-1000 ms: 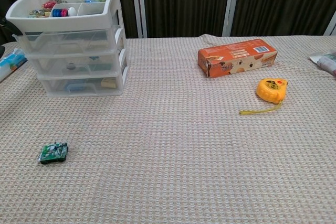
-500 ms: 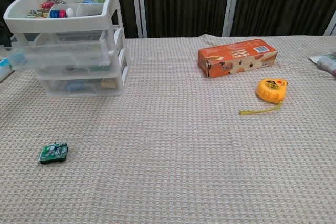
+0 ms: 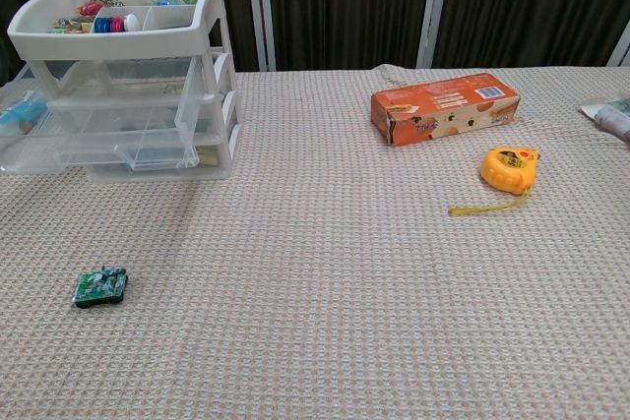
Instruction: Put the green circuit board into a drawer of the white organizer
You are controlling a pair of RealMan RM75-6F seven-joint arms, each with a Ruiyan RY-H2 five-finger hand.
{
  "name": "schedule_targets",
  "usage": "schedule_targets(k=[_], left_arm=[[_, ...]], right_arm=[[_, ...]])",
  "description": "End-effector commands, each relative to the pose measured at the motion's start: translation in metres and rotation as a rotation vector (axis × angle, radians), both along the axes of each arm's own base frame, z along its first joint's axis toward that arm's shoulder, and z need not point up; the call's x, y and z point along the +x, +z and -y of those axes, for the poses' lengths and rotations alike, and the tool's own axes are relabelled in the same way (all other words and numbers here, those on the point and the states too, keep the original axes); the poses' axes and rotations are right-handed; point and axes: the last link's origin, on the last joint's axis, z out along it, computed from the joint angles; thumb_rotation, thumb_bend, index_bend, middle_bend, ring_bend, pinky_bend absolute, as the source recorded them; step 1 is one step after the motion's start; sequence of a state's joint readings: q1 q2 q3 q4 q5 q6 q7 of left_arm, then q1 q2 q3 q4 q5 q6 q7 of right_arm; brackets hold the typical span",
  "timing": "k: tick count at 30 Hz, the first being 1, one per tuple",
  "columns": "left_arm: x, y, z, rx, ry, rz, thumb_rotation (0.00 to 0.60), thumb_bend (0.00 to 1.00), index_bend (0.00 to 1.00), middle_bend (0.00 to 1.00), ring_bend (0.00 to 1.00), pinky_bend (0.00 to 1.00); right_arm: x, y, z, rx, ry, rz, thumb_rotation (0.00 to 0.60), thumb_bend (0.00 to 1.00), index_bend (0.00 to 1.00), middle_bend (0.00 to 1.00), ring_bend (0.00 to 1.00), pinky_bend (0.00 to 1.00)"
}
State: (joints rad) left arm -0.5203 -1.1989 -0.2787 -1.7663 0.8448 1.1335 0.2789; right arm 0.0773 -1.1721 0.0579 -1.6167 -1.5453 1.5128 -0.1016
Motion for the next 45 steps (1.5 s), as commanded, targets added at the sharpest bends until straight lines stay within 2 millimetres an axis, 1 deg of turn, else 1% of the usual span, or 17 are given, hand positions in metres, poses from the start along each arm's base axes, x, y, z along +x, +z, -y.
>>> schedule_targets(k=[1,5,13,16,19,21,22,24,25,27,29,32,33,34,36,39,45], left_arm=[[0.005,0.004,0.004,0.021,-0.037,0.029,0.600,0.70,0.76,0.95,0.85,0.68],[0.012,0.010,0.019,0.053,-0.150,0.029,0.600,0.70,0.76,0.94,0.85,0.68],[0.002,0.013,0.085,-0.003,-0.350,-0.086,0.600,0.70,0.76,0.92,0.82,0.67],[-0.007,0.010,0.110,-0.054,-0.370,-0.134,0.600,0.68,0.69,0.86,0.77,0.63],[-0.014,0.006,0.127,-0.109,-0.389,-0.198,0.600,0.57,0.55,0.74,0.66,0.56],[-0.018,0.002,0.137,-0.146,-0.416,-0.265,0.600,0.32,0.38,0.52,0.48,0.49],[-0.018,0.001,0.140,-0.157,-0.424,-0.286,0.600,0.25,0.33,0.43,0.41,0.46],[-0.018,-0.005,0.148,-0.200,-0.442,-0.334,0.600,0.08,0.18,0.20,0.19,0.33],[-0.019,-0.009,0.152,-0.231,-0.447,-0.359,0.600,0.06,0.15,0.15,0.15,0.29],[-0.019,-0.013,0.157,-0.280,-0.443,-0.391,0.600,0.02,0.07,0.02,0.03,0.13],[-0.019,-0.019,0.160,-0.329,-0.437,-0.420,0.600,0.01,0.03,0.00,0.00,0.07],[-0.019,-0.026,0.162,-0.378,-0.431,-0.448,0.600,0.00,0.00,0.01,0.00,0.05],[-0.019,-0.028,0.162,-0.388,-0.429,-0.455,0.600,0.01,0.00,0.06,0.05,0.10],[-0.019,-0.029,0.162,-0.397,-0.427,-0.460,0.600,0.01,0.00,0.12,0.10,0.16],[-0.018,-0.034,0.159,-0.401,-0.422,-0.476,0.600,0.03,0.01,0.36,0.31,0.36],[-0.017,-0.043,0.153,-0.415,-0.402,-0.468,0.600,0.11,0.05,0.62,0.52,0.51],[-0.013,-0.061,0.129,-0.393,-0.370,-0.480,0.600,0.23,0.12,0.86,0.73,0.65]], right_arm=[[0.000,0.000,0.000,-0.001,-0.001,-0.001,0.600,0.00,0.10,0.00,0.00,0.00],[0.000,0.000,0.000,-0.002,-0.002,-0.001,0.600,0.00,0.10,0.00,0.00,0.00],[0.000,0.000,0.000,-0.004,-0.005,-0.002,0.600,0.00,0.10,0.00,0.00,0.00],[0.000,0.000,0.001,-0.005,-0.006,-0.003,0.600,0.00,0.10,0.00,0.00,0.00],[0.000,0.000,0.001,-0.005,-0.007,-0.003,0.600,0.00,0.10,0.00,0.00,0.00],[0.000,0.000,0.001,-0.005,-0.007,-0.004,0.600,0.00,0.10,0.00,0.00,0.00],[0.000,0.000,0.001,-0.005,-0.007,-0.004,0.600,0.00,0.10,0.00,0.00,0.00],[0.000,0.000,0.001,-0.006,-0.006,-0.005,0.600,0.00,0.10,0.00,0.00,0.00],[0.000,0.000,0.001,-0.006,-0.007,-0.005,0.600,0.00,0.10,0.00,0.00,0.00],[0.000,0.000,0.001,-0.007,-0.007,-0.006,0.600,0.00,0.10,0.00,0.00,0.00],[0.000,0.000,0.001,-0.007,-0.008,-0.005,0.600,0.00,0.10,0.00,0.00,0.00],[0.000,0.000,0.001,-0.006,-0.007,-0.004,0.600,0.00,0.10,0.00,0.00,0.00],[0.000,0.000,0.001,-0.005,-0.007,-0.003,0.600,0.00,0.10,0.00,0.00,0.00],[0.000,0.000,0.001,-0.005,-0.007,-0.003,0.600,0.00,0.10,0.00,0.00,0.00],[0.000,0.000,0.001,-0.005,-0.006,-0.003,0.600,0.00,0.10,0.00,0.00,0.00],[0.000,0.000,0.001,-0.002,-0.006,-0.002,0.600,0.00,0.10,0.00,0.00,0.00],[-0.001,0.001,0.001,-0.004,-0.007,-0.003,0.600,0.00,0.10,0.00,0.00,0.00]])
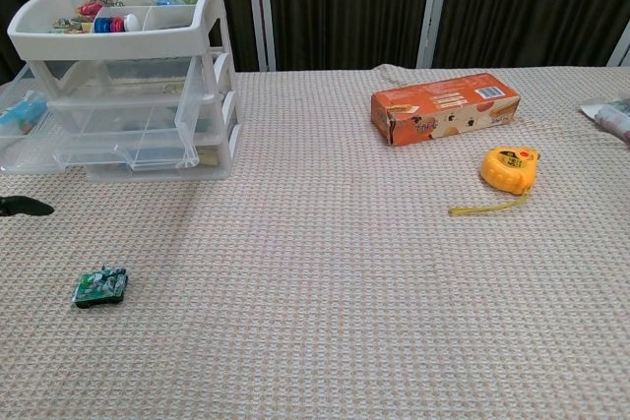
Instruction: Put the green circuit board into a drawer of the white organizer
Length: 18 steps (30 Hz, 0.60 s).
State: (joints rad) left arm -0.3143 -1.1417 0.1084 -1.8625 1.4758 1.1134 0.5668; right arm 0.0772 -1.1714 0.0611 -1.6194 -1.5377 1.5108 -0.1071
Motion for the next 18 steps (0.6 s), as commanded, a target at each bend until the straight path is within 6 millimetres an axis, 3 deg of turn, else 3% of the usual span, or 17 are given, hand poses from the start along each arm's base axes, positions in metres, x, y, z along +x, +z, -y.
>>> schedule_targets(k=[1,6,18], left_arm=[[0.005,-0.013,-0.018,0.033,-0.006,-0.010,0.600,0.23,0.12,0.88,0.75,0.66],[0.006,-0.026,-0.033,0.033,0.051,-0.005,0.600,0.26,0.15,0.95,0.82,0.71],[0.018,-0.062,-0.048,-0.001,0.120,0.003,0.600,0.29,0.30,0.97,0.83,0.72]], right_arm=[[0.000,0.000,0.000,0.001,-0.001,0.001,0.600,0.00,0.10,0.00,0.00,0.00],[0.000,0.000,0.000,0.002,0.002,0.002,0.600,0.00,0.10,0.00,0.00,0.00],[0.000,0.001,0.000,0.002,0.003,0.006,0.600,0.00,0.10,0.00,0.00,0.00]])
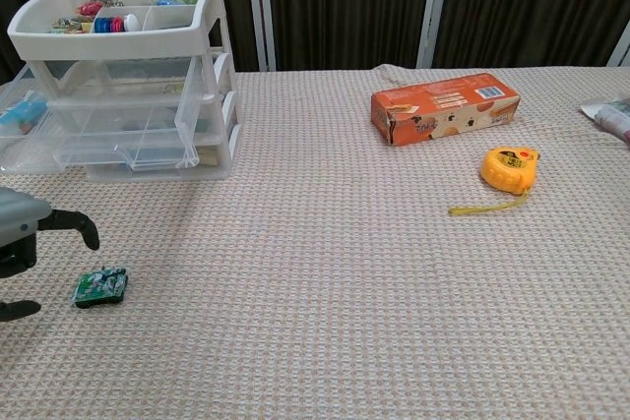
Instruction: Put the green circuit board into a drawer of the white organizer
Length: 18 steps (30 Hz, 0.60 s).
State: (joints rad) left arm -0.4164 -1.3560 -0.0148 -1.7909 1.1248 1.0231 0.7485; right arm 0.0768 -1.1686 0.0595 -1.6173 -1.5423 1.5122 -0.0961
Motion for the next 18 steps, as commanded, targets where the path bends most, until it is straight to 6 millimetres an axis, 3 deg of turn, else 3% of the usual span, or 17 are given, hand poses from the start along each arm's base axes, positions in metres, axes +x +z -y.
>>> schedule_targets(k=[1,18], left_arm=[[0.006,-0.009,-0.005,0.001,0.003,0.004,0.600,0.29,0.31,0.97,0.83,0.72],[0.012,-0.027,-0.013,0.002,0.024,0.008,0.600,0.30,0.38,0.97,0.83,0.72]], right_arm=[[0.000,0.000,0.000,0.000,-0.001,0.002,0.600,0.00,0.10,0.00,0.00,0.00],[0.000,0.000,-0.001,0.003,0.003,0.004,0.600,0.00,0.10,0.00,0.00,0.00]])
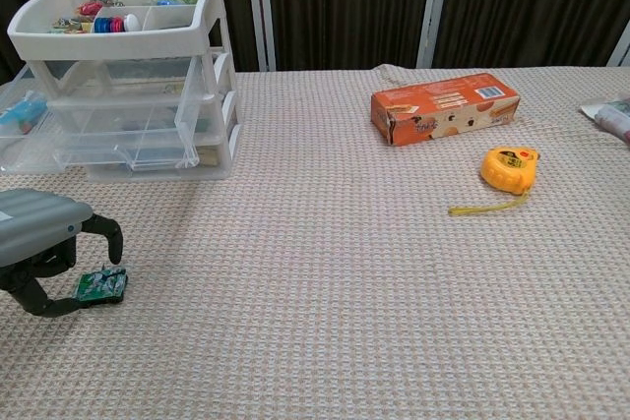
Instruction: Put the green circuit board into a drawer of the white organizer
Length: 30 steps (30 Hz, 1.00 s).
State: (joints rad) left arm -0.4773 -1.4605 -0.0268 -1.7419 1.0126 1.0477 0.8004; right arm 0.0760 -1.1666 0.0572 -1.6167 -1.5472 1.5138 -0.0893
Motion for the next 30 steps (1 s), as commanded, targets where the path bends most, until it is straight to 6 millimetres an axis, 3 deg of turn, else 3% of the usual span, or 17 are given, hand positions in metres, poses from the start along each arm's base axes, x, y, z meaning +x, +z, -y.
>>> schedule_targets(k=[1,5,12,22,30], left_arm=[[0.000,-0.002,0.000,-0.005,-0.001,-0.003,0.600,0.31,0.39,0.97,0.83,0.72],[0.000,-0.007,0.002,-0.016,0.005,-0.001,0.600,0.34,0.44,0.97,0.83,0.72],[0.004,-0.007,0.004,-0.017,0.002,0.025,0.600,0.65,0.57,0.98,0.84,0.72],[0.020,0.015,0.018,-0.015,-0.077,0.108,0.600,0.67,0.58,0.98,0.84,0.72],[0.055,0.061,0.030,0.036,-0.214,0.229,0.600,0.67,0.59,0.98,0.84,0.72]], right_arm=[[0.000,0.000,0.000,0.000,0.000,0.000,0.600,0.00,0.10,0.00,0.00,0.00],[0.000,0.000,0.000,0.003,-0.001,0.001,0.600,0.00,0.10,0.00,0.00,0.00],[0.000,0.000,0.000,0.002,-0.001,0.003,0.600,0.00,0.10,0.00,0.00,0.00],[-0.001,0.001,0.000,0.000,-0.008,0.007,0.600,0.00,0.10,0.00,0.00,0.00],[0.000,0.000,0.001,-0.001,-0.008,0.007,0.600,0.00,0.10,0.00,0.00,0.00]])
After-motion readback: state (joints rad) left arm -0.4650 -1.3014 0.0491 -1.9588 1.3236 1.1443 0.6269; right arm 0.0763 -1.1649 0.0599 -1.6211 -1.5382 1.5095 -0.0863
